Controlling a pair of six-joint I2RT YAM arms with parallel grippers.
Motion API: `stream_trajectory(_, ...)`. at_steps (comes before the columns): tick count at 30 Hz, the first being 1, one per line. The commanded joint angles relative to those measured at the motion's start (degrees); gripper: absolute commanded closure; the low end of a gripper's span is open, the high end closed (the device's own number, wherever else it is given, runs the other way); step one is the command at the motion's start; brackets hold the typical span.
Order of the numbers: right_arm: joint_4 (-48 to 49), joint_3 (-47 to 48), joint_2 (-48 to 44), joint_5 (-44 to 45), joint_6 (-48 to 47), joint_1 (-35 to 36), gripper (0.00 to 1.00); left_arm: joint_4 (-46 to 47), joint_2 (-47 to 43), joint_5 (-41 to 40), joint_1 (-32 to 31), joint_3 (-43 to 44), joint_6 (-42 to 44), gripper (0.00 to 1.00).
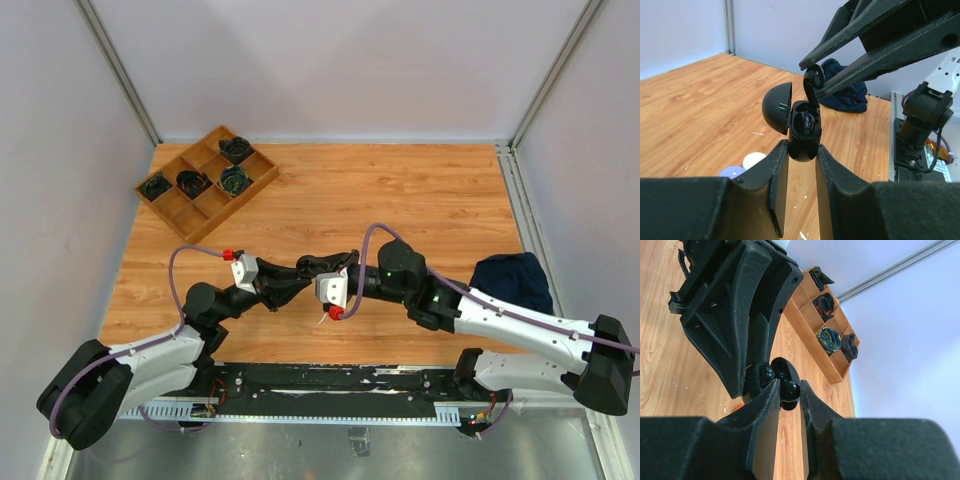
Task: Insert the wireless bluetooth earbuds into the charging case
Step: Place the earbud in the charging case.
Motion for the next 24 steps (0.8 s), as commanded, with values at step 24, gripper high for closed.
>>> stream_trajectory(24,4.3,-4.2,-0.9,0.4,0.0,2.4,0.75,5.5,-2.1,-0.4,0.3,-0.5,-4.2,1.00)
